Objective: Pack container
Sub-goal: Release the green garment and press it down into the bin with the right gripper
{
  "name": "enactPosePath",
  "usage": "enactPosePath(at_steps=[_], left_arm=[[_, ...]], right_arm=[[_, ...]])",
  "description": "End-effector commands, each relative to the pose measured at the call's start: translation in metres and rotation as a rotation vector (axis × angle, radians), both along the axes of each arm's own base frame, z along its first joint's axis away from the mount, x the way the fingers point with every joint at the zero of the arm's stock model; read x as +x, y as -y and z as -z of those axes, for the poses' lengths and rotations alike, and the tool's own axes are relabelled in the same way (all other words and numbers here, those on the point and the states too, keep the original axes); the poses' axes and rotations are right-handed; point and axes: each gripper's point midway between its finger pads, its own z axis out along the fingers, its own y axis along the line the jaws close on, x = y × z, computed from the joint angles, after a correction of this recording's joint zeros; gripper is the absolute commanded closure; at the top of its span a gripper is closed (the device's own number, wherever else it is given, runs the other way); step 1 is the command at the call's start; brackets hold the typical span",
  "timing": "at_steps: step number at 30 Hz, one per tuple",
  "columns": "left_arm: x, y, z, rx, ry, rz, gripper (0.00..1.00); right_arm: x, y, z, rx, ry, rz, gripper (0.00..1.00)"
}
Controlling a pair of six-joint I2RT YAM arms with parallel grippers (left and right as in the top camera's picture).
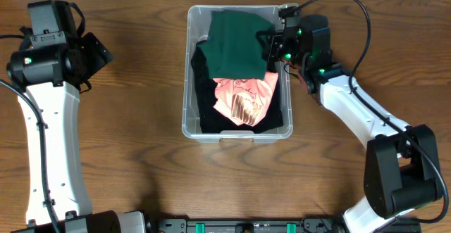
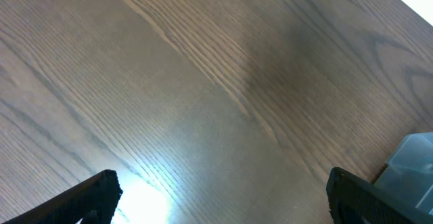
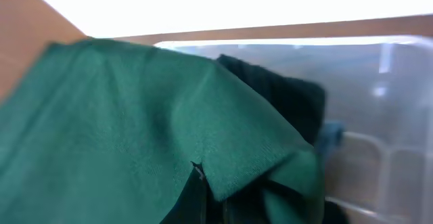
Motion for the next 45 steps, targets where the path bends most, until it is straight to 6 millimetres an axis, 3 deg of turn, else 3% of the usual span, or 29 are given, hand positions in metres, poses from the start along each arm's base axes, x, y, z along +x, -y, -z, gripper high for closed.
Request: enactPosePath(at_steps=[1,2,3,7,18,21,23,24,26,27,29,35,40,43,45], left_arm=[[0.0,-0.003,-0.002,0.016,-0.001,0.006,0.02],[0.0,-0.003,-0.002,0.016,-0.001,0.006,0.02],[0.0,-0.003,-0.002,0.016,-0.001,0.006,0.02],[0.0,-0.003,-0.002,0.016,-0.001,0.006,0.02],[0.0,-0.003,-0.002,0.016,-0.001,0.006,0.02],[0.0,-0.003,-0.002,0.016,-0.001,0.006,0.02],[0.0,-0.003,-0.002,0.016,-0.002,0.006,0.02],[0.0,-0.003,-0.002,0.016,-0.001,0.006,0.02],[0.0,-0.003,-0.002,0.016,-0.001,0.006,0.02],[0.0,-0.003,-0.002,0.016,-0.002,0.006,0.02],[0.0,-0.003,-0.002,0.016,-0.002,0.006,0.02],[0.0,-0.003,-0.002,0.016,-0.002,0.006,0.02],[0.0,-0.003,-0.002,0.016,-0.001,0.006,0.02],[0.0,-0.003,-0.002,0.016,-0.001,0.006,0.02],[0.0,-0.003,-0.002,0.016,-0.002,0.006,0.02]], right_arm=[[0.004,-0.001,0.0,-0.107,0.068,0.021,0.65],[0.003,-0.003,-0.001,-0.108,0.072,0.015,0.4],[0.002,-0.006,-0.001,-0.107,0.072,0.007,0.28],[0.001,-0.002,-0.012,-0.103,0.088,0.014,0.2],[-0.013,0.045,-0.084,-0.084,0.176,0.096,0.16],[-0.024,0.034,-0.093,-0.043,0.183,0.02,0.22],[-0.034,0.016,-0.095,0.022,0.159,-0.065,0.34],[-0.038,0.008,-0.094,0.044,0.146,-0.097,0.44],[-0.042,-0.008,-0.091,0.045,0.148,-0.137,0.81],[-0.042,-0.011,-0.089,0.039,0.153,-0.141,0.87],[-0.037,-0.023,-0.082,0.027,0.171,-0.14,0.99],[-0.014,-0.062,-0.041,0.03,0.223,-0.181,0.99],[0.017,-0.062,0.035,0.019,0.134,-0.063,0.99],[0.016,-0.06,0.089,0.025,-0.007,-0.042,0.99],[0.008,-0.061,0.113,0.022,-0.088,-0.049,0.99]])
